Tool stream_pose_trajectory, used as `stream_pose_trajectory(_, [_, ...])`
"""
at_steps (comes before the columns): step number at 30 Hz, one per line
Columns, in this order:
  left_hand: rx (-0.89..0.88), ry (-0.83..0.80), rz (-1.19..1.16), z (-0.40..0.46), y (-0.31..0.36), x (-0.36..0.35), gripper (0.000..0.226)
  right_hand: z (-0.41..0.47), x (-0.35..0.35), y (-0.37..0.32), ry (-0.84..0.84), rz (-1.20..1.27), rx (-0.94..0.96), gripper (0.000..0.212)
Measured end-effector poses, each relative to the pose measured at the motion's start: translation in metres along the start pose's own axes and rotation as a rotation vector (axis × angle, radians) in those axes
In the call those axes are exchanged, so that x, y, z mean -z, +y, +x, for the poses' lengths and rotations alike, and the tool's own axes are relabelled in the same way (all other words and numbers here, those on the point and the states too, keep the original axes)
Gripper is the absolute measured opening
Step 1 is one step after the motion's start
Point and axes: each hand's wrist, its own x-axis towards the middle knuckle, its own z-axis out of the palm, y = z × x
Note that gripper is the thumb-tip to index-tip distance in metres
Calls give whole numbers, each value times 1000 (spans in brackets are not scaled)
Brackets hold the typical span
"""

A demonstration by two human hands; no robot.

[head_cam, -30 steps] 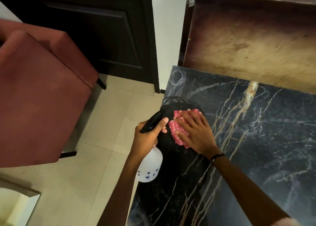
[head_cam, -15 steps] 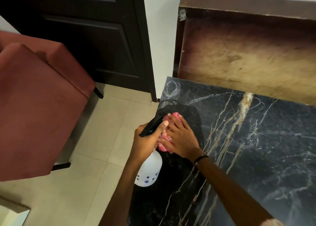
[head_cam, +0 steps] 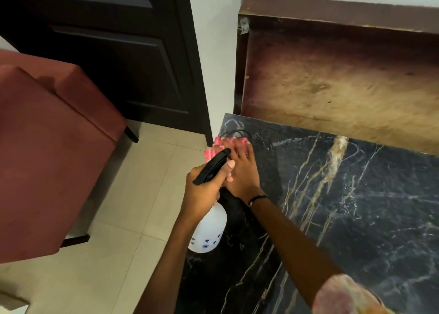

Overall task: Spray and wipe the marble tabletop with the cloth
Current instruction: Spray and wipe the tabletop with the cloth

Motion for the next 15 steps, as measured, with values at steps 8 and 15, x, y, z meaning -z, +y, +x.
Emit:
stream_pose_trajectory(8, [-11, -24, -12, 9, -2, -13, 42, -17, 7, 109, 45, -38, -139, 61])
stream_pose_trajectory(15, [-62, 52, -25, 3, -4, -18, 43, 46, 5, 78, 48, -12, -284, 63])
